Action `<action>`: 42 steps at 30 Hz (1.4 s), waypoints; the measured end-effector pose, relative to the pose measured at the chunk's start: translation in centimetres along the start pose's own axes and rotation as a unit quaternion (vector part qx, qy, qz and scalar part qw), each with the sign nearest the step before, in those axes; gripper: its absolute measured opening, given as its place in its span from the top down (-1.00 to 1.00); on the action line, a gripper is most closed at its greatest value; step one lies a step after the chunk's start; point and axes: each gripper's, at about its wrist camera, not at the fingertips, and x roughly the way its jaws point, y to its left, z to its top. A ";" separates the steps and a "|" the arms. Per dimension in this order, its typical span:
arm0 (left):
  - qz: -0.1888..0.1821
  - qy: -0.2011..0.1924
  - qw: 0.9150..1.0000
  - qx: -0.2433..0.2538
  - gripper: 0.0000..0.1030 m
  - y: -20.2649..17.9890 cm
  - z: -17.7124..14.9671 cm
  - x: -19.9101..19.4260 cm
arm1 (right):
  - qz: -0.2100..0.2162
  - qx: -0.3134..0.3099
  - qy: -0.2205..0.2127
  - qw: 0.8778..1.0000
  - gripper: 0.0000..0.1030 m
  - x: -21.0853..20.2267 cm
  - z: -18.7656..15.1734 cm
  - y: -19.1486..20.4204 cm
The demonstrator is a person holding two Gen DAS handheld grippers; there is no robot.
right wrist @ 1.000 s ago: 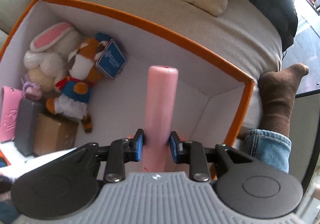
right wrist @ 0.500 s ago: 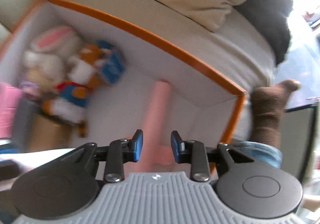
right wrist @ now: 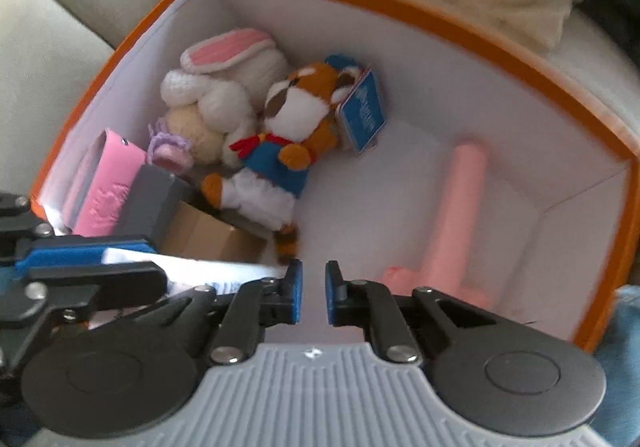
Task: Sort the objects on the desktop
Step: 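Lower both items into the orange box and open both grippers, then move both grippers back toward the pink pom-pom ball and red feather toy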
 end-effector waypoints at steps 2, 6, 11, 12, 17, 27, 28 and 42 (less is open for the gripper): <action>0.009 0.006 1.000 -0.004 0.84 0.1 0.0 0.0 | 0.025 0.000 -0.005 1.000 0.87 0.4 0.0 0.1; 0.017 0.016 1.000 -0.003 0.84 -0.1 -0.1 -0.3 | 0.059 -0.015 0.000 0.998 0.98 1.1 -0.5 1.5; 0.015 0.010 1.000 -0.002 0.84 0.0 -0.1 -0.2 | 0.077 0.009 0.033 0.996 0.97 2.0 -0.5 1.2; 0.014 0.009 1.000 -0.003 0.84 0.1 -0.1 -0.3 | 0.068 0.007 0.027 0.997 0.96 1.8 -0.6 1.1; 0.016 -0.007 1.000 -0.004 0.84 0.5 0.2 -1.7 | 0.049 0.038 0.013 0.998 0.88 0.6 -0.6 -0.5; 0.041 -0.004 0.999 -0.009 0.84 1.5 -0.1 -3.1 | -0.025 0.006 0.001 1.000 0.40 -5.2 -0.7 -2.1; 0.043 0.000 0.999 -0.007 0.84 1.5 -0.2 -3.1 | -0.039 -0.004 0.014 0.999 0.36 -5.7 -0.5 -1.6; 0.027 -0.024 0.996 0.076 0.84 0.6 -2.6 -4.5 | -0.057 -0.037 0.164 0.984 0.26 -4.5 -1.8 -1.2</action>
